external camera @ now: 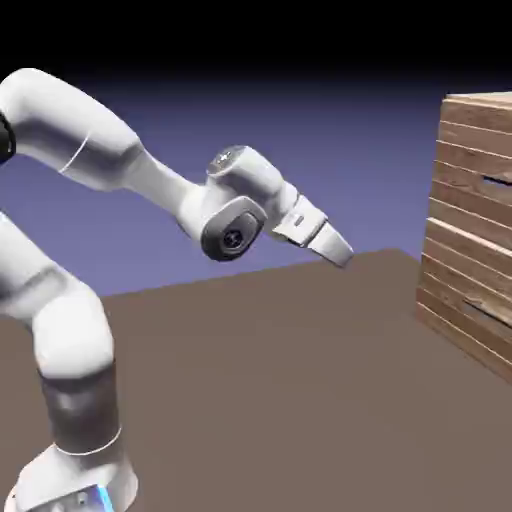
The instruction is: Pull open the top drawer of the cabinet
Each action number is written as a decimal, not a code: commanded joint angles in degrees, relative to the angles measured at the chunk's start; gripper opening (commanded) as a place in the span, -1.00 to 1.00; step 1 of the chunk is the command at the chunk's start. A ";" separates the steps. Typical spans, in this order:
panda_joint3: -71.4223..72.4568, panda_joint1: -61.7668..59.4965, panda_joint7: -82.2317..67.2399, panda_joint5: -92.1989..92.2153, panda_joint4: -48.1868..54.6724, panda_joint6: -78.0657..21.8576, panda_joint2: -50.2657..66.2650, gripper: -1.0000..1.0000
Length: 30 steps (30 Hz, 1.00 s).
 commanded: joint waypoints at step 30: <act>34.96 -62.30 14.82 73.97 41.03 -10.46 -27.21 0.00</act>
